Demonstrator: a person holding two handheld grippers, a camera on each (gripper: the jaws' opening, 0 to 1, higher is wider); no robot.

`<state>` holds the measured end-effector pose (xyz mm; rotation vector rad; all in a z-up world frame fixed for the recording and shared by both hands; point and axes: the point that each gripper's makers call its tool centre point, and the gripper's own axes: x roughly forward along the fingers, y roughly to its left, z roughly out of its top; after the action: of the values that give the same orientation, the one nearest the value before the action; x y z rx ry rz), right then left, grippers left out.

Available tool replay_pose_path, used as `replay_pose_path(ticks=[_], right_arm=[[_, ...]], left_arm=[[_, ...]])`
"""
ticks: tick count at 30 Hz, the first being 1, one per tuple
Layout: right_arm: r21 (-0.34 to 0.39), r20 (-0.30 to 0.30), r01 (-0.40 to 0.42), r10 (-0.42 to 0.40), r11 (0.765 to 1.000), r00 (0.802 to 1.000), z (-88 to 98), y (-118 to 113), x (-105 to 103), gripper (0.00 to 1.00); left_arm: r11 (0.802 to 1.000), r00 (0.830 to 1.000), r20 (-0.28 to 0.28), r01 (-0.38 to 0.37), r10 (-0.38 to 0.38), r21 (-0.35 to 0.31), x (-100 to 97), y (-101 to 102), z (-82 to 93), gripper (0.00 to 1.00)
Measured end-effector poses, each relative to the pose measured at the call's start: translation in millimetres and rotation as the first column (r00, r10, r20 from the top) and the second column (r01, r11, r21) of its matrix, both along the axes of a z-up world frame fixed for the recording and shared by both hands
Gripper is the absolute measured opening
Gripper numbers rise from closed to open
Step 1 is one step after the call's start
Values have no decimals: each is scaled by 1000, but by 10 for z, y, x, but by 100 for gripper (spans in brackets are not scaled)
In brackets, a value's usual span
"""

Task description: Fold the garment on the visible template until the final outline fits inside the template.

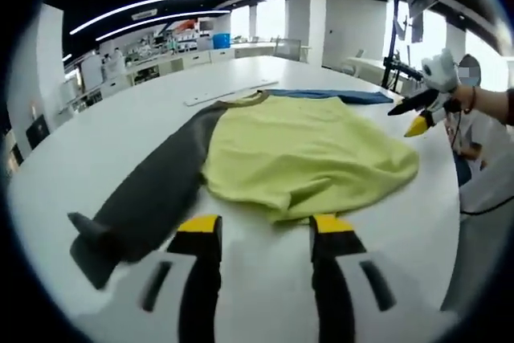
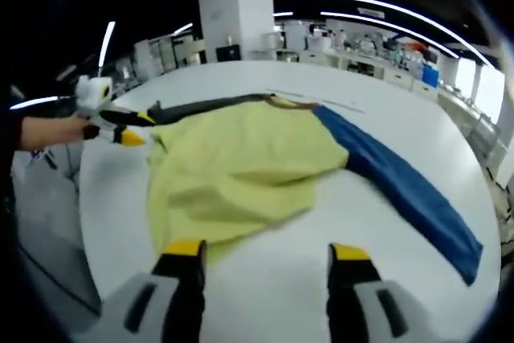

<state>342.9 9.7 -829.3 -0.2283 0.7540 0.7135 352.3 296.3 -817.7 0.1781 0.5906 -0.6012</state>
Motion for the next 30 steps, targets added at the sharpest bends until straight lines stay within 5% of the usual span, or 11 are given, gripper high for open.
replay_pose_path(ticks=[5, 23, 30], right_arm=[[-5, -1, -22, 22, 1000, 1000, -47, 90, -10, 52], [18, -9, -118, 118, 993, 993, -152, 286, 83, 35], [26, -6, -126, 126, 992, 992, -145, 384, 76, 17]], left_arm=[[1000, 999, -30, 22, -22, 1, 49, 6, -165, 29], [998, 997, -51, 61, -60, 9, 63, -84, -243, 6], [999, 997, -60, 52, -51, 5, 70, -105, -237, 1]])
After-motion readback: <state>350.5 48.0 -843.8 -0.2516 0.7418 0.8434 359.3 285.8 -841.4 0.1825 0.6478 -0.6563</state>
